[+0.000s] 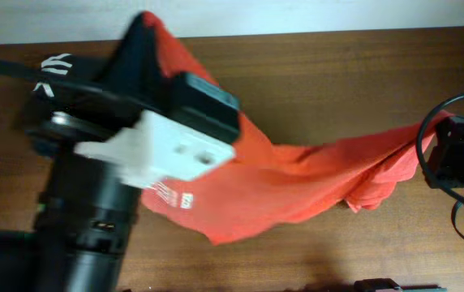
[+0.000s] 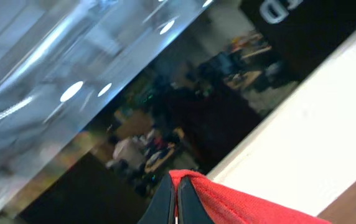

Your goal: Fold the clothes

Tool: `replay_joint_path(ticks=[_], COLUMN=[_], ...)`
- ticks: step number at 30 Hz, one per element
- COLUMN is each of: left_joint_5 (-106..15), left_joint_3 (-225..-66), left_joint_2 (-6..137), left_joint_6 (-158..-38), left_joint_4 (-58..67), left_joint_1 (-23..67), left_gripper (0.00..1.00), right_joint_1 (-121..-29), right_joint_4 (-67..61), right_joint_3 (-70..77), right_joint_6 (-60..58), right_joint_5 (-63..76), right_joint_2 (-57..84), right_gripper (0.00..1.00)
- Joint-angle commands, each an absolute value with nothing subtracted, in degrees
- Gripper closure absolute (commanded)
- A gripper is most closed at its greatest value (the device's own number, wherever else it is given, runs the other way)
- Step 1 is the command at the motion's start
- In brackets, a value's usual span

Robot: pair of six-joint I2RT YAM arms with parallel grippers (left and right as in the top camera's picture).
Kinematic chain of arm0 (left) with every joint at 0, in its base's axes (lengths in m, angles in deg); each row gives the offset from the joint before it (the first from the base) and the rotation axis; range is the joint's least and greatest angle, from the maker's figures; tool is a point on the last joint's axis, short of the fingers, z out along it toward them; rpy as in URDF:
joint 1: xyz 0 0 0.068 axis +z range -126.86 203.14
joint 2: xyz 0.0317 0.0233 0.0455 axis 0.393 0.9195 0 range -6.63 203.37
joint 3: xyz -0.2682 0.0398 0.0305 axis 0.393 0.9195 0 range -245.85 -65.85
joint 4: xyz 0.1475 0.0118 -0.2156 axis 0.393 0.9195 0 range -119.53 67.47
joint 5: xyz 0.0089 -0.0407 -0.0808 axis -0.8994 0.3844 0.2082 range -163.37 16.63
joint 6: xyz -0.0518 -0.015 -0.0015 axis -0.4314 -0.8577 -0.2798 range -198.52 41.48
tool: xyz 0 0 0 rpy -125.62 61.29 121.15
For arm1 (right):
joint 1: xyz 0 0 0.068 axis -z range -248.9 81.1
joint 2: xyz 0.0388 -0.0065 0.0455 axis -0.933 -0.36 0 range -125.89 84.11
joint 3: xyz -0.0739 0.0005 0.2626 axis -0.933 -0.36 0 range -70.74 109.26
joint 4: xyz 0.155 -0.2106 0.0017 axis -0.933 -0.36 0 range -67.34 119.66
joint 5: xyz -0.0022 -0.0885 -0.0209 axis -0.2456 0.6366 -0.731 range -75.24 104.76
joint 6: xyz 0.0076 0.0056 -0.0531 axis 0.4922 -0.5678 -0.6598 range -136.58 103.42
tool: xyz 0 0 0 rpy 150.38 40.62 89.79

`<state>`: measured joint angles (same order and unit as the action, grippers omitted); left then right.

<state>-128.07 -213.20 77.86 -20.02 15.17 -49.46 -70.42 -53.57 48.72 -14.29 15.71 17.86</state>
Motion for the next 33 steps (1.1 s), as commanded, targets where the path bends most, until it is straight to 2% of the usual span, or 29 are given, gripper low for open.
replay_joint_path(ticks=[1, 5, 9, 13, 14, 17, 19, 22, 26, 33], left_joint_5=[-120.1, -110.5, -102.4, -83.7, -82.8, -92.7, -92.6, -85.8, -80.8, -80.1], left_joint_3=[-213.6, -213.6, -213.6, -213.6, -213.6, -213.8, -213.8, -213.8, -213.8, -213.8], left_joint_2=[79.1, 80.0, 80.0, 79.2, 79.2, 78.9, 78.6, 78.8, 79.1, 75.6], left_joint_6=[-24.2, -31.7, -38.6, -41.0, -42.7, -62.6, -69.2, -70.4, -72.9, -72.5], left_joint_4=[20.0, 33.0, 41.6, 50.8, 51.5, 50.0, 50.3, 54.1, 56.8, 58.6], left_joint_1=[-48.1, -46.8, -39.9, -31.4, -29.2, -18.6, -13.4, -4.2, 3.7, 4.6], left_gripper=[1.0, 1.0, 1.0, 1.0, 0.99, 0.96, 0.93, 0.93, 0.94, 0.94], right_joint_1=[-70.0, -70.0, -70.0, -70.0, -70.0, -70.0, -70.0, -70.0, -70.0, -70.0], right_joint_4=[-53.8, -54.2, -54.4, -54.4, -54.4, -54.8, -55.2, -56.4, -58.6, -60.9], right_joint_3=[49.6, 49.6, 49.6, 49.6, 49.6, 49.6, 49.6, 49.6, 49.6, 52.3], right_joint_6=[-14.8, -14.8, -14.8, -14.8, -14.8, -14.8, -14.8, -14.8, -14.6, -14.3], right_joint_5=[15.4, 15.4, 15.4, 15.4, 15.4, 15.4, 15.4, 15.8, 17.6, 17.2], right_joint_2=[18.2, 18.2, 18.2, 18.2, 18.2, 18.2, 18.2, 18.2, 18.2, 18.6], right_gripper=[0.96, 0.96, 0.96, 0.96, 0.96, 0.96, 0.96, 0.96, 0.96, 0.96])
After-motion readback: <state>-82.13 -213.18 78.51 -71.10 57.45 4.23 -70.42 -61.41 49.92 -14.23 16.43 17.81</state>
